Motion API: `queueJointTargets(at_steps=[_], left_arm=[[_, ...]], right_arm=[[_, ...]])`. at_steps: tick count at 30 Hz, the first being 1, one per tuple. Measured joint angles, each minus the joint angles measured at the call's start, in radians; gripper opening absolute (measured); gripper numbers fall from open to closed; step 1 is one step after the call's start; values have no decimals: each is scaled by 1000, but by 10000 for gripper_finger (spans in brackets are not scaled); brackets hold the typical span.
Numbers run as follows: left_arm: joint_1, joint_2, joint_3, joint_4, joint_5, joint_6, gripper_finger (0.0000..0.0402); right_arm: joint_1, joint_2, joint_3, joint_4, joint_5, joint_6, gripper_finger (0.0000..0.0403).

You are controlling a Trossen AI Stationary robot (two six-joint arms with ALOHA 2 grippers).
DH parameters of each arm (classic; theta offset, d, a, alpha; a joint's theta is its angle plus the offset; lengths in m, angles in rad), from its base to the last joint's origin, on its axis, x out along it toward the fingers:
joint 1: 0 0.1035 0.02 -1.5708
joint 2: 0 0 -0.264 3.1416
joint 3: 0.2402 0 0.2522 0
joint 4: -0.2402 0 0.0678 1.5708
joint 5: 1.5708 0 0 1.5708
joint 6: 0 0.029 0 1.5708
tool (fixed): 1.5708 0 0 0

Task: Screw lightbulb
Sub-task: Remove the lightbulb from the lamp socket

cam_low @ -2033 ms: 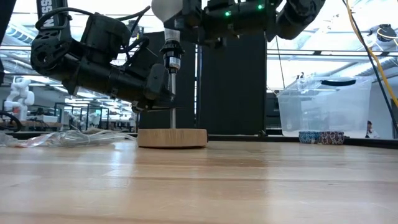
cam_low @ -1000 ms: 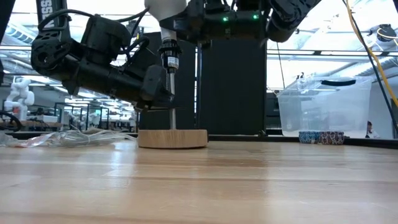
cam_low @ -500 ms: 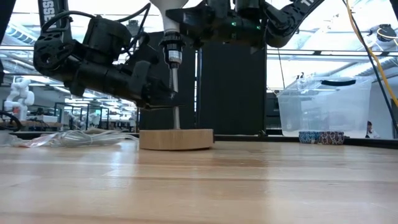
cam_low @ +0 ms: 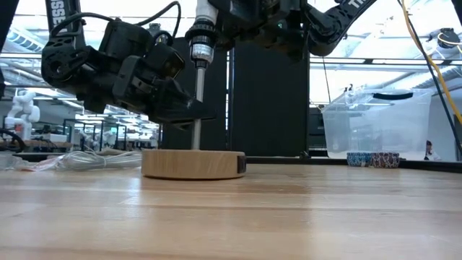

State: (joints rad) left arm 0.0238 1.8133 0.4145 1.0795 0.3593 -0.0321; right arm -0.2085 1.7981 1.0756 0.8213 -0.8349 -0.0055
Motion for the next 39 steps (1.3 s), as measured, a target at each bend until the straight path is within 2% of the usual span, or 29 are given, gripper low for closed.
queueJointTargets(at_steps=[15,18,24,27,34,39], left_arm=[[-2,-2,-2,-4,-7,-11,33],[-2,-2,-3,-5,-10,-11,33],[-2,-2,-5,-5,-35,-12,33],[-2,-2,-5,-5,-45,-13,33],[-3,-2,-5,-4,-84,-23,33],[-4,-2,-5,-3,-126,-26,33]], right_arm=[[22,3,18,27,-1,61,162],[32,2,21,6,39,56,184],[34,-8,26,3,42,48,254],[34,-21,26,-12,43,40,276],[7,-89,26,-214,55,-68,281],[1,-159,26,-394,200,-173,277]])
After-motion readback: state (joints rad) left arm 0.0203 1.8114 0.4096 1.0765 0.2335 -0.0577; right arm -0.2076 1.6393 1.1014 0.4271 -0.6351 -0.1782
